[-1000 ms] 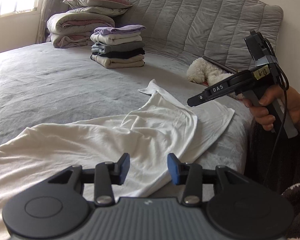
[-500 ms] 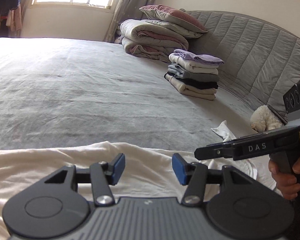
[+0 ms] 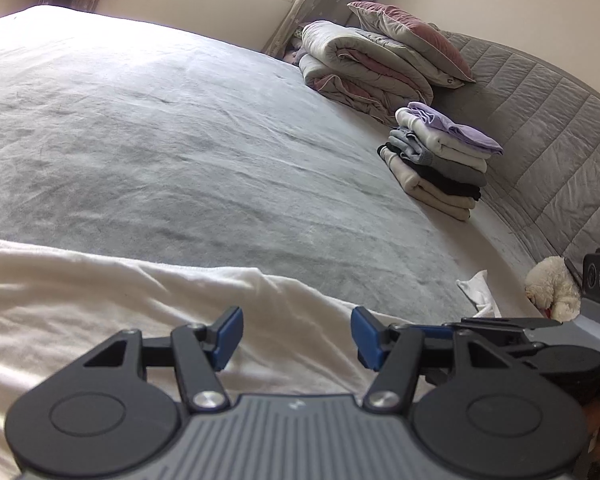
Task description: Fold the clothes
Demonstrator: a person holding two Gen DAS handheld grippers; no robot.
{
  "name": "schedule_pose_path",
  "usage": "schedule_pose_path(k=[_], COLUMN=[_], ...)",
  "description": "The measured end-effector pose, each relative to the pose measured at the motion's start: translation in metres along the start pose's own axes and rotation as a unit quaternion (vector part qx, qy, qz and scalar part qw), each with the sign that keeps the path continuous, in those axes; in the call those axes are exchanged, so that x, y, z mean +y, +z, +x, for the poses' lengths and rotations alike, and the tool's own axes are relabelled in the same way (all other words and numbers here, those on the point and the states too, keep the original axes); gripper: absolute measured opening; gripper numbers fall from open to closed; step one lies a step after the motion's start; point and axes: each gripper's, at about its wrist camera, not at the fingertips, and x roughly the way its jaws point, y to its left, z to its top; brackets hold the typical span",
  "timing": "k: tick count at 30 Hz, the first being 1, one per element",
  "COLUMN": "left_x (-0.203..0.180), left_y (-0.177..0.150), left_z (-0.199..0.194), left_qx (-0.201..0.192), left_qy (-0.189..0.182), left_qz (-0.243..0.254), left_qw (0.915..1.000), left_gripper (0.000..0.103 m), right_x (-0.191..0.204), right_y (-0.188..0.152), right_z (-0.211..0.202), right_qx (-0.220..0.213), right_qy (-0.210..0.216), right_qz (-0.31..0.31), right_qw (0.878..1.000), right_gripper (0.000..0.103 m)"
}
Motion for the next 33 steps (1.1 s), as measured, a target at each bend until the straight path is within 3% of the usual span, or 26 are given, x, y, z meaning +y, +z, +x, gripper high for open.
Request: schedule_pose_path(k=[14,25,33], left_x=[0.018,0.016,0.008], left_y=[-0.001,-0.002,-0.004], left_z=[-0.001,0.001,0.006], left_qx=[-0.002,-0.002,0.006], left_qy=[-0.014,-0.011,-0.008], left_qz=[-0.07,-0.063,-0.039], left_qw=[0.9974,0.9979,0.9992], left_gripper=[0.058,0.05,0.036], right_x=[0.011,0.018,0.018], right_y=[-0.006,-0.014,-0.016], right_z=[0.005,0.009,0.013], right_qx=[-0.006,0.007,0.01], right_qy=[0.074,0.09,0.09], right_qz=[-0.024,-0.039,-0.041], right_qw=[0.997,0.995,0.995], right_gripper=[0.049,0.05,0.05])
